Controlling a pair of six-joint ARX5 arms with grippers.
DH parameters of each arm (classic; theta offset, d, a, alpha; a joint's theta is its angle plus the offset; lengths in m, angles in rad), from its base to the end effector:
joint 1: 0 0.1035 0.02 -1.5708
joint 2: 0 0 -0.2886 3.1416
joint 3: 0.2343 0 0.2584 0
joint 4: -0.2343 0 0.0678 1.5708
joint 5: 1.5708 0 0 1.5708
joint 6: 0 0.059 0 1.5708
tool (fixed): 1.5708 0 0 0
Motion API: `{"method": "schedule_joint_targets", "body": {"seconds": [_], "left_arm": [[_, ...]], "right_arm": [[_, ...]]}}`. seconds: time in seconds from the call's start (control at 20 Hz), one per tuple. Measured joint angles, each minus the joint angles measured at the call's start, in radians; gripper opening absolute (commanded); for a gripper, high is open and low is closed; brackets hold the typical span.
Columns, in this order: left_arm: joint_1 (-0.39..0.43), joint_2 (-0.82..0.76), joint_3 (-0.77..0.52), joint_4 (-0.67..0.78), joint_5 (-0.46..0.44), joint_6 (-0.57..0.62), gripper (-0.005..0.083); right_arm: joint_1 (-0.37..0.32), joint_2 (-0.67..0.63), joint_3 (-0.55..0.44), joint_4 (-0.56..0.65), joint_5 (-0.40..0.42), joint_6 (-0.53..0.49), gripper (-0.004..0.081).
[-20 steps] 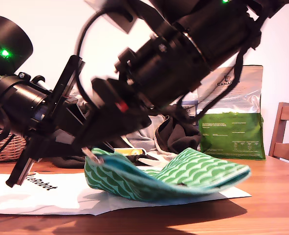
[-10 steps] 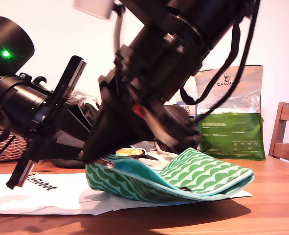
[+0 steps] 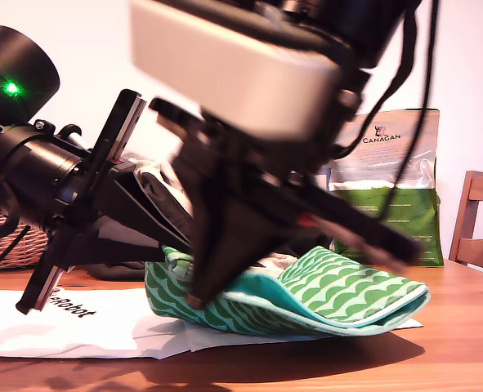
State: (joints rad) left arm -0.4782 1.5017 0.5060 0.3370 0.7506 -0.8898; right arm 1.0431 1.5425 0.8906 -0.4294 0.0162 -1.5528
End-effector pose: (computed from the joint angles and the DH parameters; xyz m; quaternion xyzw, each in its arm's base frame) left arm 0.2255 -0.1622 0.1452 -0.3724 0.5240 -0.3545 0.6790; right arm 0.1557 0.2653 0.1753 -0.7088 0.0218 0.6117 0.3506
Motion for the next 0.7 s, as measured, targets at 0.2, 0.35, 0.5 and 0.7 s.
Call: {"method": "schedule_joint_targets", "body": {"seconds": [0.2,0.35,0.5,0.7], "left_arm": [[0.0,0.0,0.0,0.002,0.0,0.0,-0.0019],[0.0,0.0,0.0,0.003,0.0,0.02,-0.0019],[0.0,0.0,0.0,0.003,0.015,0.03,-0.0019],[0.026,0.0,0.0,-0.021,0.038,0.069,-0.0019]], "right_arm": [[0.015,0.0,-0.001,-0.021,0.052,-0.024,-0.0003],[0.019,0.0,-0.001,-0.057,0.097,-0.022,-0.0012],[0.004,0.0,-0.002,-0.131,0.1,-0.023,-0.0013],[-0.063,0.0,-0.003,-0.217,0.1,-0.022,-0.0013]]}}
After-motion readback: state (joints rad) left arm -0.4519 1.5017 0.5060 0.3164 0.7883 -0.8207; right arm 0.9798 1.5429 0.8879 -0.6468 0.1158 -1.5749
